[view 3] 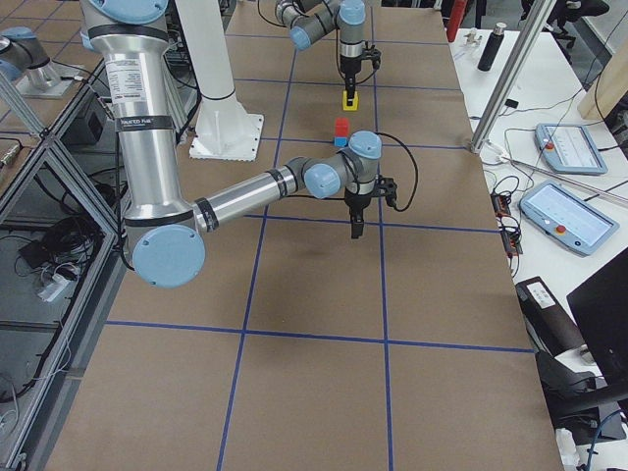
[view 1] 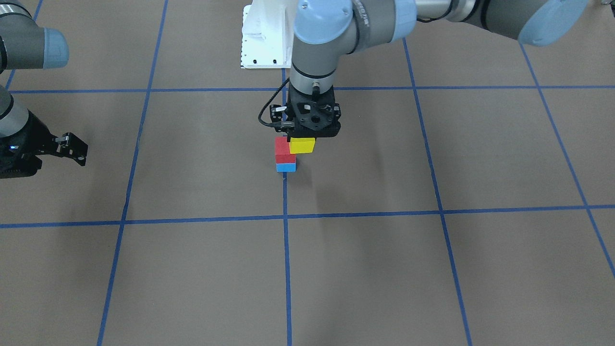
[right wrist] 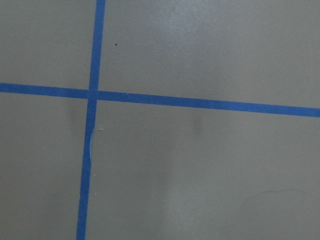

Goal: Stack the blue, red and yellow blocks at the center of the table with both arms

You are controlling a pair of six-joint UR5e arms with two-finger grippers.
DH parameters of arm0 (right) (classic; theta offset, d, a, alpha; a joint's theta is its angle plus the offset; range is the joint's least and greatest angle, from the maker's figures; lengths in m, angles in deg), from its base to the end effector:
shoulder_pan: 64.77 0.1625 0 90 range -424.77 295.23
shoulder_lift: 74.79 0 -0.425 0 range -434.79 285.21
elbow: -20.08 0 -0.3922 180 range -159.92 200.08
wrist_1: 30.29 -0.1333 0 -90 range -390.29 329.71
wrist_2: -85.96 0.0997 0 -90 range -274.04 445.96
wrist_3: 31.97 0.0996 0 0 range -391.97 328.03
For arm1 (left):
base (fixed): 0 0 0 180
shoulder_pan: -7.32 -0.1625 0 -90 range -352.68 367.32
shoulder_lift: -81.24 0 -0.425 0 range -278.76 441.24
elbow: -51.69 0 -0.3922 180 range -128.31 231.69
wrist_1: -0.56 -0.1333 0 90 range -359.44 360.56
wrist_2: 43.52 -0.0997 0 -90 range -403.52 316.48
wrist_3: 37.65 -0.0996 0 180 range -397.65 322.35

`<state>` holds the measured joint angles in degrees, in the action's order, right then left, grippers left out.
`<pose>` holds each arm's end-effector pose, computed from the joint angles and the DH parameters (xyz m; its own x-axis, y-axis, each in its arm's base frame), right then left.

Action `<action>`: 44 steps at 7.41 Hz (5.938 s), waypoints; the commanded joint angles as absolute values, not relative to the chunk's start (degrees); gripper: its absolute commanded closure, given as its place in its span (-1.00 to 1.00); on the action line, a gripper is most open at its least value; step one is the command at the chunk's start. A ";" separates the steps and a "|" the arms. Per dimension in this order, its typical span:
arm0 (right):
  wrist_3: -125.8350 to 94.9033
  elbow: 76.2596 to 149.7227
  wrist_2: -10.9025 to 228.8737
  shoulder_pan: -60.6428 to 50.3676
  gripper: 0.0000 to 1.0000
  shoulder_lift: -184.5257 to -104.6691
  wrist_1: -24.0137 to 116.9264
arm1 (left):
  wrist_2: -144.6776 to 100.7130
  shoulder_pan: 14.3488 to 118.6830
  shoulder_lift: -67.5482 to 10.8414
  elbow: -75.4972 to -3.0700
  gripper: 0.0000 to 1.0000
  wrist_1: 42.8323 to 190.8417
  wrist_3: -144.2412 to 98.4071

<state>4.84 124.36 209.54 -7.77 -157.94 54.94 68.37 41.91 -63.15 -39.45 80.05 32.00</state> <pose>-0.2298 -0.4975 0.4742 0.7476 -0.0735 0.6601 0.0525 0.9973 0.0516 0.5244 -0.4785 0.0814 0.6533 -0.0585 -0.7549 0.0880 0.9961 -0.0011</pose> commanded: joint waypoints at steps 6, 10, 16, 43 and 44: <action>5.12 124.15 209.54 -7.55 -1.00 -158.11 54.96 | 67.23 40.02 -66.33 -32.95 1.00 79.22 30.29; 5.21 124.15 209.54 -7.55 -1.00 -158.11 54.96 | 67.31 38.96 -66.24 -32.78 1.00 79.31 30.56; 5.30 124.15 209.54 -7.64 -1.00 -158.11 54.96 | 67.31 38.96 -65.71 -32.86 1.00 79.75 31.61; -13.32 124.50 219.03 13.89 -1.00 -167.42 54.96 | 90.15 85.52 -9.04 -50.63 -1.00 92.32 -31.29; -13.33 124.32 219.12 13.89 -1.00 -167.60 54.88 | 91.91 87.28 -8.76 -49.75 -1.00 91.97 -33.84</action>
